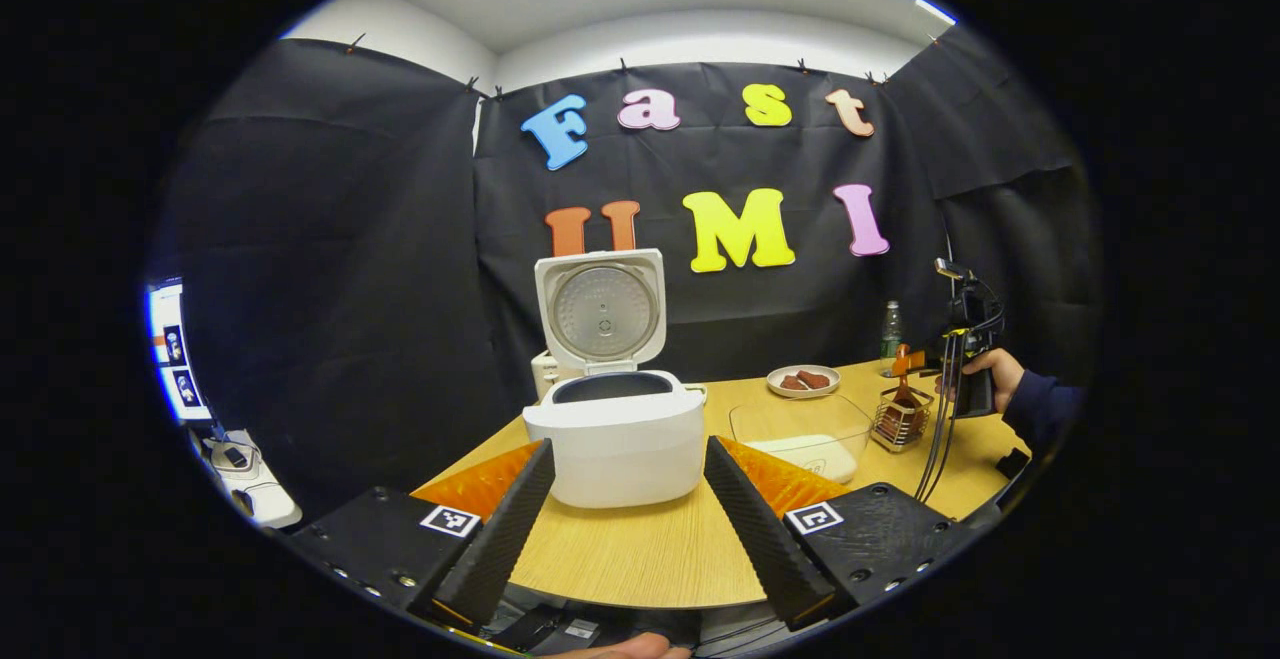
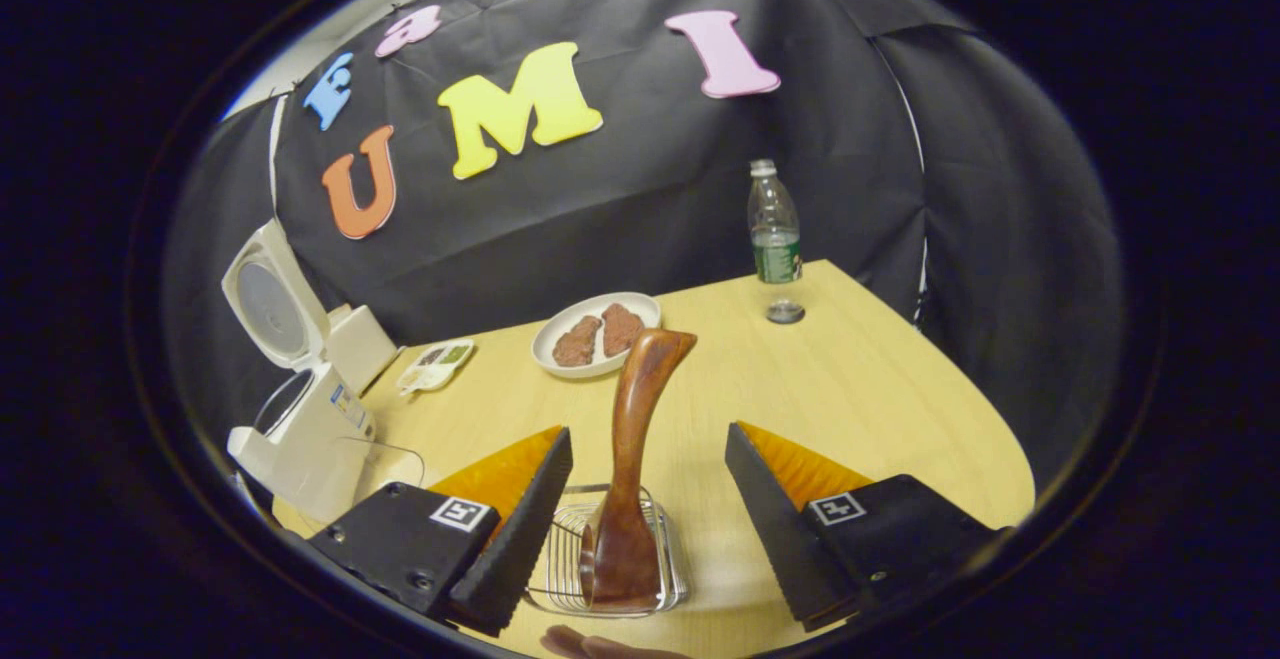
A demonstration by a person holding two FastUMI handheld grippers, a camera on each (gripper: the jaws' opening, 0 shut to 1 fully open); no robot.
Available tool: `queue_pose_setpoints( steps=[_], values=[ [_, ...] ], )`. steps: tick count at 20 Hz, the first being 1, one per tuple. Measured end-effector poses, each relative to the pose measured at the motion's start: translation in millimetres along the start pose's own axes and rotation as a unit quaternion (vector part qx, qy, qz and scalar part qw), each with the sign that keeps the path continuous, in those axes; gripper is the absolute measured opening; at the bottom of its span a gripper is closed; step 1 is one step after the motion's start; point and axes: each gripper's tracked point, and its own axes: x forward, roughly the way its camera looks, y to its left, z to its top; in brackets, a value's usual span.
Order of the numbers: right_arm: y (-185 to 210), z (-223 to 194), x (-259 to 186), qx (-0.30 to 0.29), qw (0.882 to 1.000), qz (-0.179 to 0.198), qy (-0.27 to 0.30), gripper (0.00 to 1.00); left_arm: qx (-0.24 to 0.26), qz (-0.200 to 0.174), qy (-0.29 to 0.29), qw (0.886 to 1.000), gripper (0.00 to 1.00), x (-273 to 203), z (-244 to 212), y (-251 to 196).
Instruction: Close the left gripper, press the button to open the rice cooker; take a wooden spoon from the chopstick holder with the right hand, scoop a spoonful of rice and pour it into the rice cooker, then put the wooden spoon back into the chopstick holder.
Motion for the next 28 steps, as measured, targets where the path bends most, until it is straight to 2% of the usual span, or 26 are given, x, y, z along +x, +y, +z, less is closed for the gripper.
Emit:
queue_pose_setpoints(
  steps=[1, 2, 3, 4, 5, 6, 7, 8, 9, 10, 13, 17, 20, 22, 28],
  values=[
    [4, -3, 5, 0.011, 1.000, 0.012, 0.011, 0.94, 0.004, -0.007, -0.003, 1.000, 0.95, 3, -1, -2],
    [6, -4, 10, 0.015, 1.000, 0.013, 0.020, 0.98, 0.005, -0.010, -0.002, 1.000, 0.95, 5, -4, -3],
    [7, -5, 16, 0.020, 0.999, 0.016, 0.024, 0.92, 0.004, -0.013, 0.003, 1.000, 0.95, 9, -9, -2],
    [10, -7, 20, 0.026, 0.999, 0.022, 0.032, 0.91, 0.003, -0.015, 0.007, 1.000, 0.95, 12, -13, -1],
    [11, -7, 22, 0.037, 0.998, 0.026, 0.033, 0.80, 0.002, -0.016, 0.010, 1.000, 0.95, 15, -16, -1],
    [11, -6, 24, 0.040, 0.998, 0.026, 0.032, 0.76, 0.006, -0.015, 0.011, 1.000, 0.95, 15, -19, 1],
    [6, -5, 22, 0.041, 0.999, 0.015, 0.028, 0.50, 0.012, -0.012, 0.011, 1.000, 0.96, 17, -21, 2],
    [7, -1, 20, 0.041, 0.999, 0.018, 0.018, 0.53, 0.016, -0.010, 0.011, 1.000, 0.96, 19, -23, 2],
    [5, 0, 17, 0.037, 0.999, 0.007, 0.015, 0.27, 0.016, -0.013, 0.013, 1.000, 0.95, 19, -25, 0],
    [3, 1, 14, 0.036, 0.999, 0.003, 0.009, 0.22, 0.014, -0.018, 0.014, 1.000, 0.95, 18, -28, -3],
    [8, 6, -1, 0.043, 0.999, 0.006, -0.003, 0.19, 0.007, -0.027, 0.010, 1.000, 0.95, 12, -26, -4],
    [8, 23, -28, 0.030, 0.999, -0.011, -0.041, 0.18, 0.011, -0.017, 0.005, 1.000, 0.95, 5, -25, 8],
    [20, 33, -53, -0.008, 0.998, -0.015, -0.064, 0.16, 0.006, -0.014, 0.000, 1.000, 0.95, -10, -21, 14],
    [26, 48, -72, -0.034, 0.994, -0.031, -0.096, 0.13, 0.001, -0.010, -0.007, 1.000, 0.95, -20, -16, 24],
    [80, 73, -130, -0.087, 0.984, -0.039, -0.153, 0.13, -0.010, -0.007, -0.023, 1.000, 0.95, -43, -6, 37]
  ],
)
